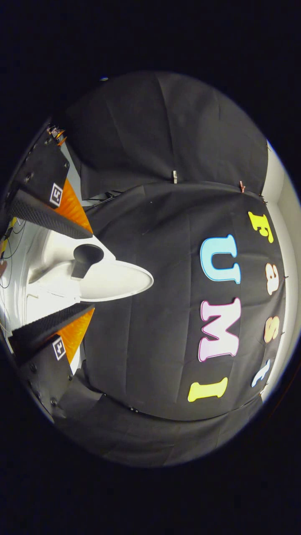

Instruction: Open the toilet lid.

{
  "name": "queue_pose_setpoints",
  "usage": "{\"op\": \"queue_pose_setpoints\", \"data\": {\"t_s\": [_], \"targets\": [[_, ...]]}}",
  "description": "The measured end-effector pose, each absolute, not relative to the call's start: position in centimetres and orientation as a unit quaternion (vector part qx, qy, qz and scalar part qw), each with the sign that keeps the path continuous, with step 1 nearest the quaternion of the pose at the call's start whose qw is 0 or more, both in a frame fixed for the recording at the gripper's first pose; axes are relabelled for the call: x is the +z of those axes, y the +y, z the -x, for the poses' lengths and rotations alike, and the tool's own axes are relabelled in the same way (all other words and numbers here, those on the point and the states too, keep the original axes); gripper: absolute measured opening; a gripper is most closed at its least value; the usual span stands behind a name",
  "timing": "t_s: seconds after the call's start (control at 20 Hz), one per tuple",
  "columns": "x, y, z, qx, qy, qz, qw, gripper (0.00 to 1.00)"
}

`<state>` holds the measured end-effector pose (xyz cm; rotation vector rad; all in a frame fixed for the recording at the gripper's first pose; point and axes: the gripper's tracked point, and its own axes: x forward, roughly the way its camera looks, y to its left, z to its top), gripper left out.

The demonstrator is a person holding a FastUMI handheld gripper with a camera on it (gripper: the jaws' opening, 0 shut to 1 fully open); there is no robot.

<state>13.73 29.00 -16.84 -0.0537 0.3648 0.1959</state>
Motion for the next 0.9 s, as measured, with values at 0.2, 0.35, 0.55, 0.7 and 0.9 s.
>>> {"op": "queue_pose_setpoints", "data": {"t_s": [0.2,0.35,0.55,0.7,0.9], "targets": [[-13.0,26.7,-12.2,0.101,0.158,0.021,0.982,1.0],[-9.8,24.2,-10.8,0.101,0.138,0.018,0.985,1.0],[-5.5,18.8,-9.1,0.081,0.105,0.013,0.991,0.99],[-2.7,13.9,-7.9,0.056,0.082,0.005,0.995,0.99],[-0.6,7.6,-6.5,0.019,0.062,0.023,0.998,0.99]]}}
